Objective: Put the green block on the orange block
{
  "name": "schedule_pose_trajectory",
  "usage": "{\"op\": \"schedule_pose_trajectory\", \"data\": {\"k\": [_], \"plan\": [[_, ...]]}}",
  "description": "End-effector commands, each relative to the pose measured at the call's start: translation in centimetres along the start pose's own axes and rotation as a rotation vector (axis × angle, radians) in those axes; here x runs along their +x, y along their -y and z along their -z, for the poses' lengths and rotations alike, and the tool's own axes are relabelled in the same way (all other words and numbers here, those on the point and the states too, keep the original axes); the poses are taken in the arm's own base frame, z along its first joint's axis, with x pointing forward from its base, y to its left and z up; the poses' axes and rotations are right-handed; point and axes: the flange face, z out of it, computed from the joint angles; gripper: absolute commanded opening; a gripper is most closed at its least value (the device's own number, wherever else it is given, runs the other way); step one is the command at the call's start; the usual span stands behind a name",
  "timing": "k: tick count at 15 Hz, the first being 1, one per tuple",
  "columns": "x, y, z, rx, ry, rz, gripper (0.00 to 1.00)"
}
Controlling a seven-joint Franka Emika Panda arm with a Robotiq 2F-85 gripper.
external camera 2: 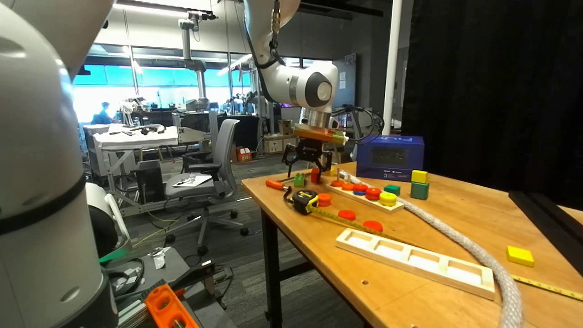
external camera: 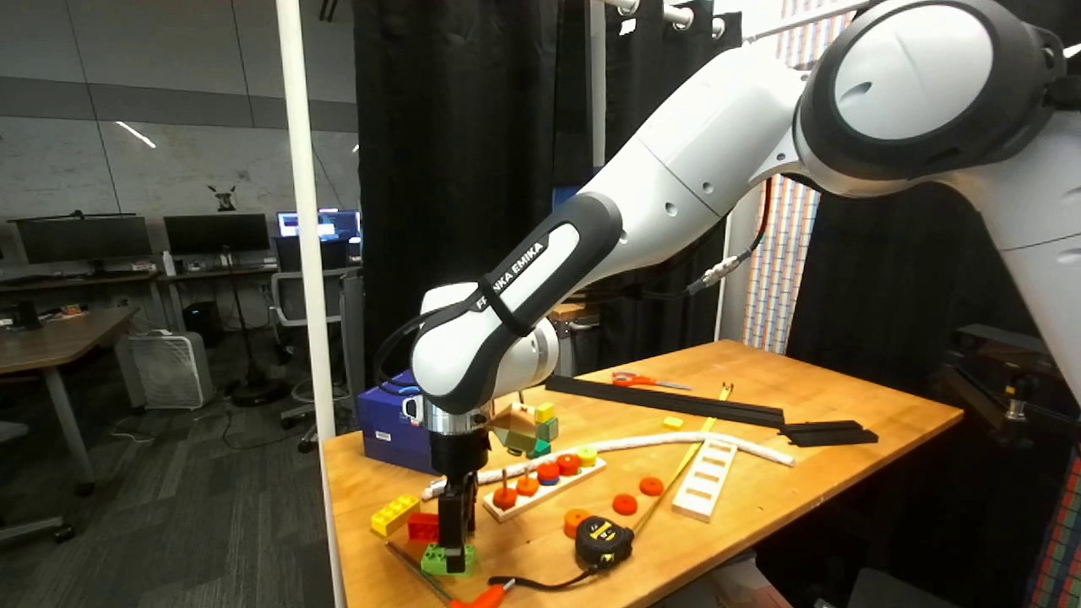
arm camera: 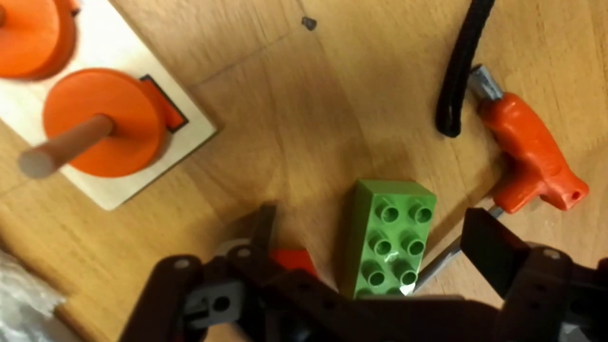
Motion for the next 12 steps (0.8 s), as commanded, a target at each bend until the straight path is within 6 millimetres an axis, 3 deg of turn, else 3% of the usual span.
{"op": "schedule_pose_trajectory", "data": {"k": [1,2,4,7,11,12], "plan": [[0.89,-0.72,0.07,0.012,-0.024,0.007,1.0],[0.91,-0.78,0.06,0.013,-0.024,0.007,1.0],[0.96,-0.88,-0.13,0.01,-0.025,0.011,0.75],[1.05,-1.12,0.23,0.005,-0.032,0.01,0.49],[1.15,-1.24,0.4,0.001,-0.037,0.008,0.2],[1.17,-1.22,0.47,0.001,-0.038,0.008,0.18]]}}
